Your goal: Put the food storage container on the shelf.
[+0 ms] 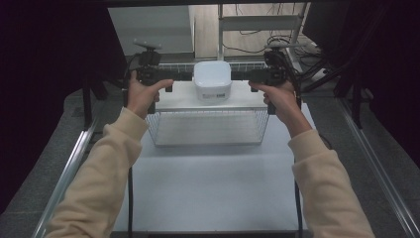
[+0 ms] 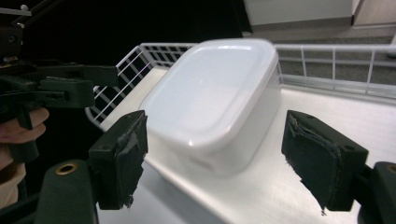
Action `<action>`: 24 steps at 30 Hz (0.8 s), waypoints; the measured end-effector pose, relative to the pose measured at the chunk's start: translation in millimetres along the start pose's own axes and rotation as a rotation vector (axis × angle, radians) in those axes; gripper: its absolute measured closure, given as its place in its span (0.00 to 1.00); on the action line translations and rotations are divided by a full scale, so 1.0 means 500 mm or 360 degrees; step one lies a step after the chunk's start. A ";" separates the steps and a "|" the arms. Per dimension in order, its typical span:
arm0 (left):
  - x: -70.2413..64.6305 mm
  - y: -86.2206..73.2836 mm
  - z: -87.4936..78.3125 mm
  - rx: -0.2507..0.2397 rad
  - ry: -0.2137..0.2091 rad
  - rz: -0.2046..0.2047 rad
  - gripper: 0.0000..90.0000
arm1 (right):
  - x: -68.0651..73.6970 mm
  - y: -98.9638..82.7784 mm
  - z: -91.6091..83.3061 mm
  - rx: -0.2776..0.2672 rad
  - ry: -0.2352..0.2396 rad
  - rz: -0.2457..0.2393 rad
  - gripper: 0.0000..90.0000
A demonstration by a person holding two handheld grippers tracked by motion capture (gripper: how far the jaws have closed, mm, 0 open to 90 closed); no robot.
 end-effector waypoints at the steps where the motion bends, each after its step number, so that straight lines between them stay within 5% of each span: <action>1: -0.005 -0.009 -0.005 -0.0005 0.0005 0.0013 0.32 | 0.002 -0.013 -0.011 -0.0005 0.0003 -0.0018 0.25; 4: -0.022 -0.053 -0.018 0.0000 -0.0018 0.0061 0.31 | 0.006 -0.048 -0.031 -0.0013 0.0018 -0.0063 0.25; 10: -0.051 -0.159 -0.037 -0.0027 0.0057 0.0139 0.28 | 0.006 -0.143 -0.063 -0.0053 0.0058 -0.0151 0.25; 17: -0.057 -0.269 -0.032 0.0028 0.0069 0.0226 0.27 | -0.004 -0.246 -0.084 -0.0059 0.0059 -0.0214 0.25; 24: -0.040 -0.369 -0.017 0.0103 0.0063 0.0172 0.27 | -0.014 -0.347 -0.085 -0.0038 0.0037 -0.0201 0.25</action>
Point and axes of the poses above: each handheld gripper's, and its own axes: z roughly forward along the jaws, y roughly out of its top, x roughly to its left, the point moved 2 cm from there along z, roughly forward along the jaws, and after that the axes turned 1 degree about -z, right-handed, at the moved point
